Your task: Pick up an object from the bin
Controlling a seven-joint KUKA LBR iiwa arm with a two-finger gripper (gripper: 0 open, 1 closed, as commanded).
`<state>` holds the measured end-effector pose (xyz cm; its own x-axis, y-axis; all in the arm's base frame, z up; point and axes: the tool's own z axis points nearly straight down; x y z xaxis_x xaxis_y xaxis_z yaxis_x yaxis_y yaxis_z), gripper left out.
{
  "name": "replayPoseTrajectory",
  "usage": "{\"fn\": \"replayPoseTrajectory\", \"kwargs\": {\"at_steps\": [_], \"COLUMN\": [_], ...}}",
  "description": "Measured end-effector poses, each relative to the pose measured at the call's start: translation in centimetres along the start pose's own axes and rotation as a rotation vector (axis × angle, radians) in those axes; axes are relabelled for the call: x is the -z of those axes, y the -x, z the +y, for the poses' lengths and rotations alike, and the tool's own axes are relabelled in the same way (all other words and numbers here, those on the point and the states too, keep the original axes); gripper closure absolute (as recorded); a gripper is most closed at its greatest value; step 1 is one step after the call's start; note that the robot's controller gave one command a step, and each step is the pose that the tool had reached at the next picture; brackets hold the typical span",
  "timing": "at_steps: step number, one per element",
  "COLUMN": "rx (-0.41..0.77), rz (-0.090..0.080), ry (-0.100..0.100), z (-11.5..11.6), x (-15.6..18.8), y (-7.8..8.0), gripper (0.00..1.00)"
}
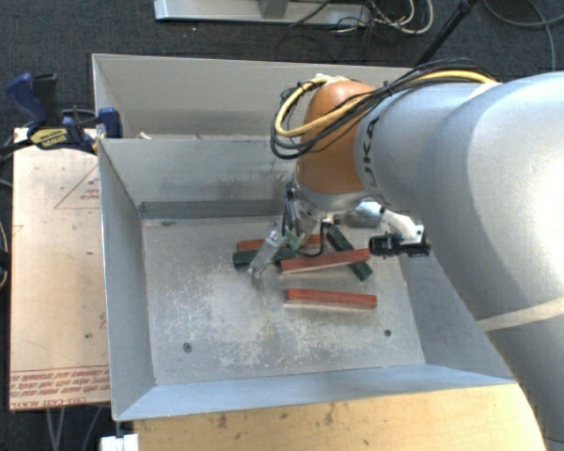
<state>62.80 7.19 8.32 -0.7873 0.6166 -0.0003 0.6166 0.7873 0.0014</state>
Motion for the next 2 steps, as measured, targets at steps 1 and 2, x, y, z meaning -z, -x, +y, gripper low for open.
{"fn": "replayPoseTrajectory", "kwargs": {"at_steps": [1,2], "rx": [-0.053,-0.053], "rz": [-0.001,-0.001], "ry": [0.0,0.0], "z": [-0.53,-0.53], "x": [-1.28,-1.28], "y": [0.03,0.03], "gripper": [1.0,1.0]}}
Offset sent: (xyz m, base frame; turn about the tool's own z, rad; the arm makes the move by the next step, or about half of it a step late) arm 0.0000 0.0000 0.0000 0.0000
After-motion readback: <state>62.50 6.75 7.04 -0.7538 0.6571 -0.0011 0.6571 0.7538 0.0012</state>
